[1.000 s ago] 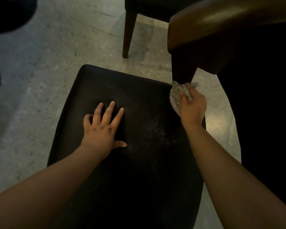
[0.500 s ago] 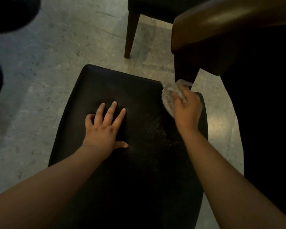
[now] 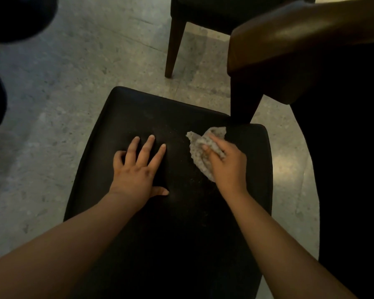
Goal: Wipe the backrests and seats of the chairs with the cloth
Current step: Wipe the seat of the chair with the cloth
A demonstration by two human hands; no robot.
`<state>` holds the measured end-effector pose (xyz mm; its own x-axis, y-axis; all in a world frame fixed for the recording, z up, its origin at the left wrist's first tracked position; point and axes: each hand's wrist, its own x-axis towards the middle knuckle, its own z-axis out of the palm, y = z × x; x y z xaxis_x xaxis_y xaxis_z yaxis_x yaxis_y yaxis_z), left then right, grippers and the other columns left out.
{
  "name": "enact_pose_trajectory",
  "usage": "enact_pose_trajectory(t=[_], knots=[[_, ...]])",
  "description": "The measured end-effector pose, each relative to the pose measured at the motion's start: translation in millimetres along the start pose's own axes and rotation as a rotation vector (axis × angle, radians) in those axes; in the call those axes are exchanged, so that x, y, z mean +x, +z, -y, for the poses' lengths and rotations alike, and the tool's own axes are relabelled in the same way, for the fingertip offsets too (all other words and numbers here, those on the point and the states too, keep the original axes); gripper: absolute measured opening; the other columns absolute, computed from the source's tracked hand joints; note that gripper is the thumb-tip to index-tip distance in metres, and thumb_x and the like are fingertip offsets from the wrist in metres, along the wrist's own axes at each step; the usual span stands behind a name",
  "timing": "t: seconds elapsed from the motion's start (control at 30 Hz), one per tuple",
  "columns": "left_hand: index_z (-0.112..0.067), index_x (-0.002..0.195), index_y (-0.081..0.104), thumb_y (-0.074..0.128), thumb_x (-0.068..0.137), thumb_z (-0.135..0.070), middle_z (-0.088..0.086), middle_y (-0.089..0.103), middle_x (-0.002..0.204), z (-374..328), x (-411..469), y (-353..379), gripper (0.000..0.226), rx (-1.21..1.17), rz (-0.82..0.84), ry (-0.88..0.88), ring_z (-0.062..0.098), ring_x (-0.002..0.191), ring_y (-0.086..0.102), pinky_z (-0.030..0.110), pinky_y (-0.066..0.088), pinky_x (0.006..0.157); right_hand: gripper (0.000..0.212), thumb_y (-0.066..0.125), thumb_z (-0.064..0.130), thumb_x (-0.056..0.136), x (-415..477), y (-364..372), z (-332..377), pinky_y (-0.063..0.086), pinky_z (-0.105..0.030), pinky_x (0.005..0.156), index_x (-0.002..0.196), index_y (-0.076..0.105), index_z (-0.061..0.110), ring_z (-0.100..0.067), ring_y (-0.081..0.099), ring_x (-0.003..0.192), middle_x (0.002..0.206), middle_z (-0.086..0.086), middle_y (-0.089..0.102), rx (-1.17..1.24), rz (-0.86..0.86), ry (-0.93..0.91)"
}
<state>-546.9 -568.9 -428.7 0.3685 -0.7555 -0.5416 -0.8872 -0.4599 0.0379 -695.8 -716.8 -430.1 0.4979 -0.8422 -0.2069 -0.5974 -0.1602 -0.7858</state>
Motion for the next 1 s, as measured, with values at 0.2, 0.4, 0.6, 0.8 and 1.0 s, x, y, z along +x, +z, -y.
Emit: enact_pose_trajectory(t=[0.2,0.4,0.6,0.8,1.0], knots=[[-0.035,0.147,-0.025,0.051,0.075,-0.079,0.002,-0.031,0.156,0.6,1.1,2.7,0.114,0.010,-0.006,-0.002,0.033,0.144,-0.022,0.053,0.005,0.114,0.037,0.054,0.027,0.098,63.5,-3.6,13.0,0.040,-0.018,0.097,0.135,0.056,0.025,-0.009,0.051,0.118,0.134,-0.001,0.055,-0.162,-0.149,0.041],[-0.036,0.146,-0.027,0.053,0.074,-0.078,0.001,-0.032,0.155,2.4,2.5,6.0,0.115,-0.010,-0.011,0.008,0.033,0.143,-0.023,0.054,0.004,0.114,0.036,0.055,0.019,0.095,21.3,15.5,10.2,0.047,-0.018,0.092,0.130,0.057,0.028,-0.004,0.052,0.113,0.132,0.000,0.054,-0.114,-0.055,0.018],[-0.036,0.140,-0.034,0.051,0.075,-0.078,0.002,-0.033,0.155,2.1,1.4,6.5,0.115,-0.007,-0.030,0.005,0.033,0.143,-0.023,0.054,0.004,0.114,0.038,0.056,0.017,0.095,4.4,1.9,13.6,0.050,-0.022,0.092,0.130,0.056,0.031,-0.007,0.055,0.112,0.127,0.001,0.055,-0.084,-0.012,-0.050],[-0.035,0.145,-0.029,0.051,0.076,-0.078,0.002,-0.033,0.155,0.6,0.3,3.6,0.114,-0.008,-0.019,0.004,0.032,0.143,-0.024,0.052,0.004,0.114,0.036,0.051,0.019,0.098,67.6,2.4,21.3,0.039,-0.020,0.101,0.135,0.055,0.020,-0.012,0.052,0.122,0.135,-0.002,0.055,-0.170,-0.109,0.051],[-0.035,0.146,-0.028,0.051,0.076,-0.077,0.002,-0.033,0.155,0.8,0.0,1.7,0.113,-0.004,-0.005,0.005,0.033,0.144,-0.023,0.053,0.005,0.115,0.033,0.057,0.015,0.094,10.3,23.8,16.2,0.047,-0.026,0.100,0.125,0.061,0.024,-0.009,0.052,0.122,0.132,0.001,0.056,-0.052,-0.061,-0.021]])
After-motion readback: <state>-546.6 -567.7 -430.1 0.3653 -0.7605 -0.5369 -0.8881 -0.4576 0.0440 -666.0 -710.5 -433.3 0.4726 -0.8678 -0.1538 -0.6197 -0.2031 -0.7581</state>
